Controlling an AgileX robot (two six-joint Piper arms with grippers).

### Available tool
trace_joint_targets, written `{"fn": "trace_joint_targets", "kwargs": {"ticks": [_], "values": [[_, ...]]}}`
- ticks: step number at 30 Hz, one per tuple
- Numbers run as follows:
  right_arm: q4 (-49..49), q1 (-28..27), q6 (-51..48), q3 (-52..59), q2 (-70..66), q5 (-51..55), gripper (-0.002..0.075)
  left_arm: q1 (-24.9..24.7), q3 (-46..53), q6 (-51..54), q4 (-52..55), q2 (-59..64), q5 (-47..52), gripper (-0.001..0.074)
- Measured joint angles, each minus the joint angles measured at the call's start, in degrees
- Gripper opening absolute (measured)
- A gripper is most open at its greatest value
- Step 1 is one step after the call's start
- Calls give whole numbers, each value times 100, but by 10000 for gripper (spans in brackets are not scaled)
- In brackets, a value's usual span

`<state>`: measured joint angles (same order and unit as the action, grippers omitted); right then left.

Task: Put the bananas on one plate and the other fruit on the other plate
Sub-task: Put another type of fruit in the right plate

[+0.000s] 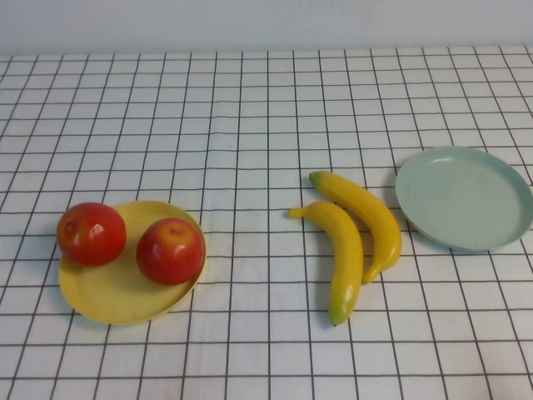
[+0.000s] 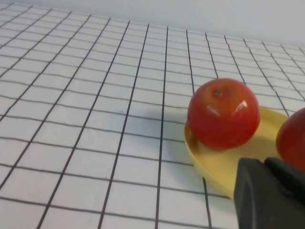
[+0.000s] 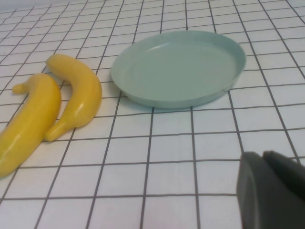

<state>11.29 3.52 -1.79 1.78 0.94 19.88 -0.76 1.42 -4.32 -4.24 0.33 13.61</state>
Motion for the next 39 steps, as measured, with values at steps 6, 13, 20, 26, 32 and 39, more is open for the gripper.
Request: {"fn": "trace_joint_targets", "kwargs": {"ticks": [6, 13, 20, 26, 32, 39], "values": [[155, 0, 0, 0, 0, 8, -14, 0, 0, -20, -43, -9, 805, -3], [3557, 0, 4, 0, 0, -174, -14, 0, 0, -20, -43, -9, 820, -3], [5590, 0, 13, 0, 0, -872, -14, 0, 0, -20, -46, -9, 830, -3], [5734, 0, -346, 0, 0, -1325, -14, 0, 0, -20, -46, -9, 830, -3], [5362, 0, -1750, -249, -25, -1957, -15, 0, 0, -20, -56, -9, 830, -3], [4744, 0, -4048, -2467, -1884, -942, -15, 0, 0, -10, -56, -9, 830, -3]]}}
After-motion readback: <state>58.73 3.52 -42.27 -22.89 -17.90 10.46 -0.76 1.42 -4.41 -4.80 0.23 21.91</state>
